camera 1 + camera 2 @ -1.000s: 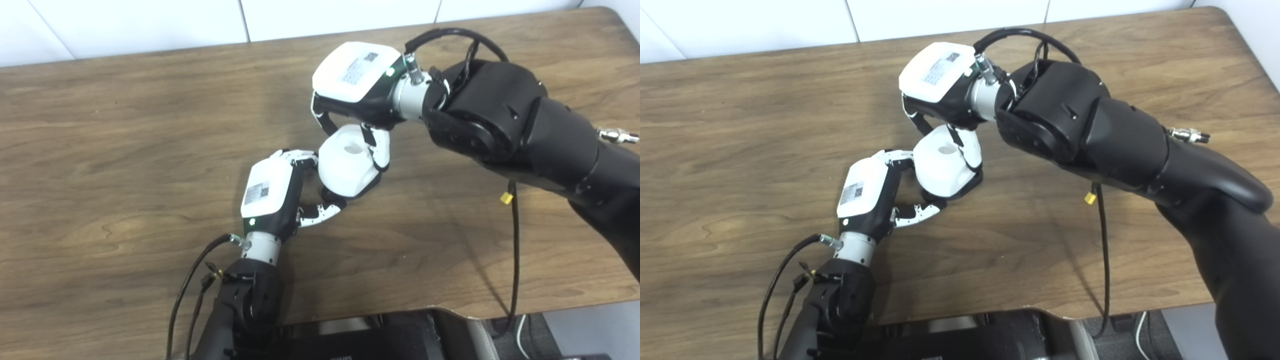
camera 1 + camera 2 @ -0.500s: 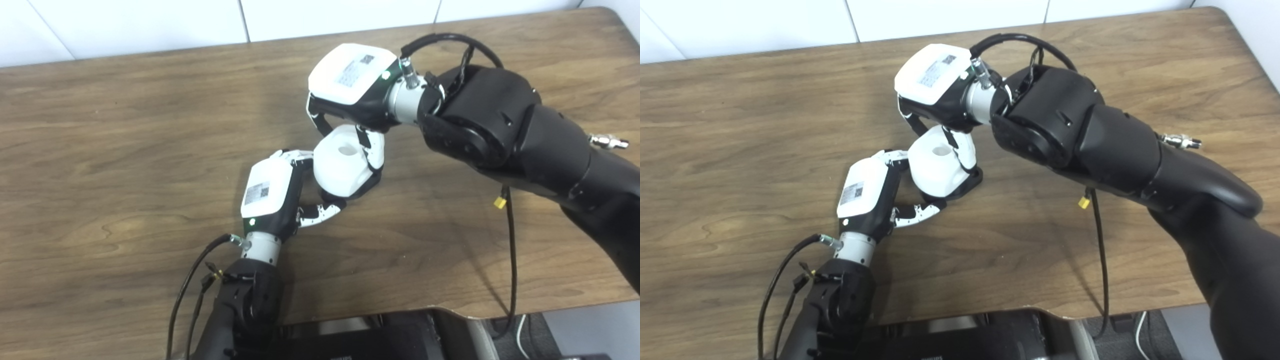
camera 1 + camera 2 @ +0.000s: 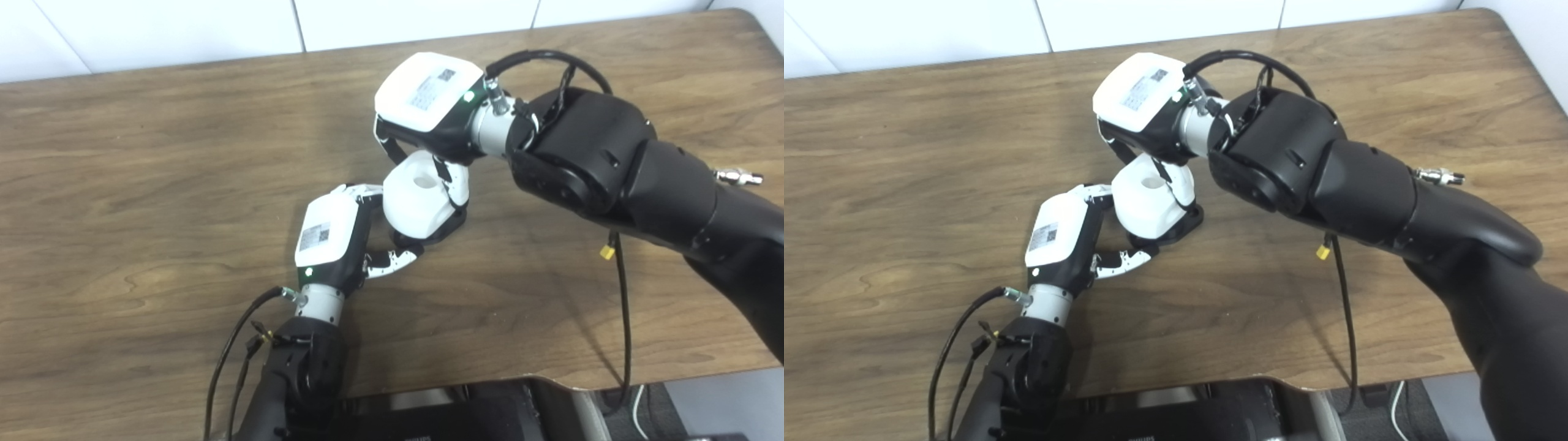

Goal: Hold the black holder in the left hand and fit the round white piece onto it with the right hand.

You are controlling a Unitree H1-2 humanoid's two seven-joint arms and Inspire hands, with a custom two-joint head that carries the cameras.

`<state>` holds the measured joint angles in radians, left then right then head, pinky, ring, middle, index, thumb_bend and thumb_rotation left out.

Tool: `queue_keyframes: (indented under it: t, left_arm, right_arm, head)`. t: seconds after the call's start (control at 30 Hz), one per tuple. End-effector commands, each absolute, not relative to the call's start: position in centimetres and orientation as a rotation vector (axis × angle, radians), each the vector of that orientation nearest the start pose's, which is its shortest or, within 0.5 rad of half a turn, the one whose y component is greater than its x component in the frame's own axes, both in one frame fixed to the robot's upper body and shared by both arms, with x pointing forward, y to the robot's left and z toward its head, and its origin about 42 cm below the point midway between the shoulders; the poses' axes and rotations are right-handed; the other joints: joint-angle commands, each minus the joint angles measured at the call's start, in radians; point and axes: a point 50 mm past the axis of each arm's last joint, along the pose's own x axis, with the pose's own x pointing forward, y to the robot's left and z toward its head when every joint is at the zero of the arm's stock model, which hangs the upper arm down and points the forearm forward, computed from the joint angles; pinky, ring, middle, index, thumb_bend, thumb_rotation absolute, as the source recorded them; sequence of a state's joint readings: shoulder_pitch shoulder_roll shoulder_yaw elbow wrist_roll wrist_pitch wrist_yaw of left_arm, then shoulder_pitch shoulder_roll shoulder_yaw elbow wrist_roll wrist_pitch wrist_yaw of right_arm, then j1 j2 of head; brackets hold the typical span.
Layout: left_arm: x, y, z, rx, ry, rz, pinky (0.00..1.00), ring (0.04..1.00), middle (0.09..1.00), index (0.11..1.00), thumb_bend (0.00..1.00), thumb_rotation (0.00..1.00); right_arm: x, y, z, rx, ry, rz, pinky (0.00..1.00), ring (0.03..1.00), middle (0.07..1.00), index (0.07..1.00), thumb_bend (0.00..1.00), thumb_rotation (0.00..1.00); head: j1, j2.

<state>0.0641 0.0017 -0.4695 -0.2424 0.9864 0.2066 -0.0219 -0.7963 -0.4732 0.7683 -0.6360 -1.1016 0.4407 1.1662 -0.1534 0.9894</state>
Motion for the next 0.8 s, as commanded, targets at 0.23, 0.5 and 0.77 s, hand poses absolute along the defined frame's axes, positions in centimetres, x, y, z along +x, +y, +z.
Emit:
queue_keyframes:
  t: [0.23, 0.5, 0.77]
  left_arm:
    - [24.0, 9.4, 15.5, 0.911, -0.248, -0.213, 0.88, 0.804, 0.747, 0.483, 0.52, 0.05]
    - [24.0, 9.4, 15.6, 0.912, -0.25, -0.216, 0.88, 0.812, 0.75, 0.483, 0.52, 0.06]
    - [24.0, 9.5, 15.7, 0.912, -0.249, -0.215, 0.88, 0.81, 0.749, 0.483, 0.52, 0.05]
  right_arm:
    - [30.6, -11.8, 33.9, -1.876, -0.252, 0.854, 0.64, 0.833, 0.733, 0.484, 0.52, 0.13]
    - [30.6, -11.9, 33.5, -1.906, -0.243, 0.895, 0.61, 0.823, 0.741, 0.486, 0.52, 0.13]
    - [30.1, -11.1, 32.9, -1.996, -0.269, 0.91, 0.62, 0.825, 0.718, 0.486, 0.52, 0.13]
  head:
    - [-0.005, 0.003]
    - [-0.012, 0.007]
    - [-0.016, 0.006]
